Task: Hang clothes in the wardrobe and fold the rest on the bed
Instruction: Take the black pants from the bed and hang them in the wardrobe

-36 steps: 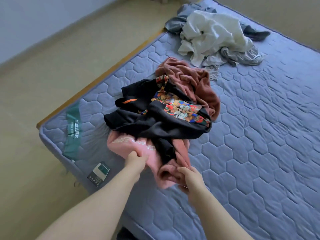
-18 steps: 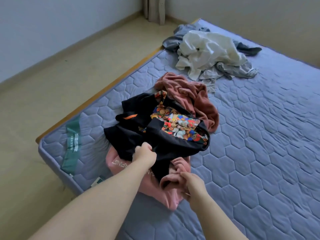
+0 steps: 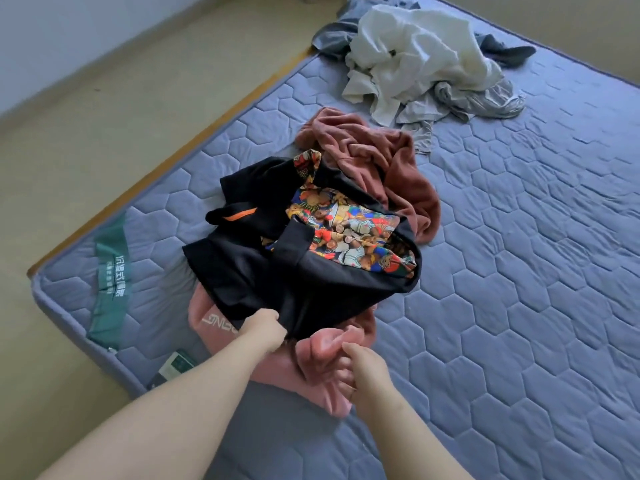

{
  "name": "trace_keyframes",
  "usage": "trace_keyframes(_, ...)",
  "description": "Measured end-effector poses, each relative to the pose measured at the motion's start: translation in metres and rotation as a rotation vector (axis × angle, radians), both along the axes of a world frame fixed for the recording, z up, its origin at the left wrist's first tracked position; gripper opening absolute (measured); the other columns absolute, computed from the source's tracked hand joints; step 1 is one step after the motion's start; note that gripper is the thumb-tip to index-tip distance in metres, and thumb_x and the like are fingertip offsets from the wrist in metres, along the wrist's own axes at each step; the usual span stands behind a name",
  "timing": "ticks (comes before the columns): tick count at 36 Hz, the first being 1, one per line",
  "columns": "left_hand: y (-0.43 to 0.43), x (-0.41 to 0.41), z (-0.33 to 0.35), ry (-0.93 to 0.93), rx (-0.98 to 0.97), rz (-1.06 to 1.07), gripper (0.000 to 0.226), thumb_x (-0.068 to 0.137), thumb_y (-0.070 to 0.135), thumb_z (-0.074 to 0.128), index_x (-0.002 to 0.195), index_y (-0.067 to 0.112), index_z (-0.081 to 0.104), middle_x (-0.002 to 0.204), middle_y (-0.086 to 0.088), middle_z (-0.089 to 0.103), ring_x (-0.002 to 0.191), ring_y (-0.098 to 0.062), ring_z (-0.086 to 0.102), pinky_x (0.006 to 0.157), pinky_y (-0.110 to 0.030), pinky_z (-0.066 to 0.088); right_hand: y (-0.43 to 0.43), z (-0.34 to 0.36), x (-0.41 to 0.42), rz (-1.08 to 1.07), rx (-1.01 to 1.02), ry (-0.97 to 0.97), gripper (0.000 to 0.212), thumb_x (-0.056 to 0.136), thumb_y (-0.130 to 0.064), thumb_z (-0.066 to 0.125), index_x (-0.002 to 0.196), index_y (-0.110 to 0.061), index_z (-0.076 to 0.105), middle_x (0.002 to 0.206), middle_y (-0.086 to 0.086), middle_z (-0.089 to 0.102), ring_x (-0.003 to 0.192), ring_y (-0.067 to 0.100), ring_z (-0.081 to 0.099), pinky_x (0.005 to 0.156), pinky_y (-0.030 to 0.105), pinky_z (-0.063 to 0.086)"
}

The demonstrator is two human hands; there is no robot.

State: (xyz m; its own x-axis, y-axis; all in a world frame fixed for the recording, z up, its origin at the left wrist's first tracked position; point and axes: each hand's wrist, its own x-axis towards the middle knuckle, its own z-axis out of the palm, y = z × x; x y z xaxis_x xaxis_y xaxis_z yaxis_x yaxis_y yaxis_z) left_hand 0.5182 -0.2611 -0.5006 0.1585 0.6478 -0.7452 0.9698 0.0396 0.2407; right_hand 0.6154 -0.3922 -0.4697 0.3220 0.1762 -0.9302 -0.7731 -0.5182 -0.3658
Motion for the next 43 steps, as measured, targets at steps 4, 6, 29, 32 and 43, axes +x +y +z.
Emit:
trace_keyframes(4, -0.002, 0.003, 0.021, -0.076, -0.047, -0.039, 0.016, 0.087, 0.023, 0.057, 0.099, 0.013, 0.061, 0.114, -0.01, 0.062, 0.112, -0.028, 0.056, 0.084, -0.027, 0.043, -0.002, 0.015, 0.002, 0.031, 0.009, -0.021, 0.01, 0.092, -0.012, 0.051, 0.093, -0.006, 0.059, 0.061, 0.003, 0.05, 0.037, 0.009, 0.038, 0.043, 0.02, 0.033)
trace_keyframes(6, -0.001, 0.004, 0.035, -0.143, -0.059, -0.02, 0.041, 0.088, 0.025, 0.058, 0.123, 0.004, 0.055, 0.13, -0.014, 0.056, 0.12, -0.028, 0.052, 0.095, -0.03, 0.041, -0.003, 0.024, 0.004, 0.035, 0.023, -0.029, 0.006, 0.088, -0.01, 0.056, 0.094, -0.009, 0.06, 0.061, 0.001, 0.048, 0.039, 0.009, 0.037, 0.043, 0.02, 0.031)
trace_keyframes(29, -0.111, -0.039, 0.204, -0.669, -0.42, -0.333, 0.029, 0.093, 0.018, 0.056, 0.065, 0.026, 0.059, 0.068, 0.01, 0.054, 0.065, -0.001, 0.055, 0.063, -0.018, 0.051, -0.07, 0.147, -0.027, -0.165, 0.127, -0.047, 0.011, 0.087, 0.006, 0.041, 0.085, 0.007, 0.052, 0.075, 0.02, 0.056, 0.061, 0.03, 0.052, 0.033, 0.026, 0.043)
trace_keyframes(32, -0.124, -0.037, 0.2, -0.636, -0.21, -0.282, 0.015, 0.095, 0.019, 0.048, 0.09, 0.026, 0.061, 0.084, 0.007, 0.057, 0.073, -0.004, 0.055, 0.066, -0.015, 0.045, -0.091, 0.144, -0.033, -0.161, 0.126, -0.054, 0.019, 0.09, 0.001, 0.041, 0.104, 0.0, 0.054, 0.081, 0.017, 0.058, 0.064, 0.029, 0.052, 0.046, 0.029, 0.04)
trace_keyframes(43, -0.17, -0.028, 0.193, -0.442, 0.322, -0.647, 0.037, 0.086, 0.016, 0.055, 0.118, 0.035, 0.055, 0.134, 0.008, 0.044, 0.128, -0.016, 0.036, 0.103, -0.033, 0.032, -0.141, 0.167, -0.034, 0.081, 0.181, -0.181, 0.02, 0.087, 0.005, 0.04, 0.081, -0.002, 0.058, 0.07, 0.017, 0.058, 0.063, 0.03, 0.055, 0.056, 0.031, 0.046)
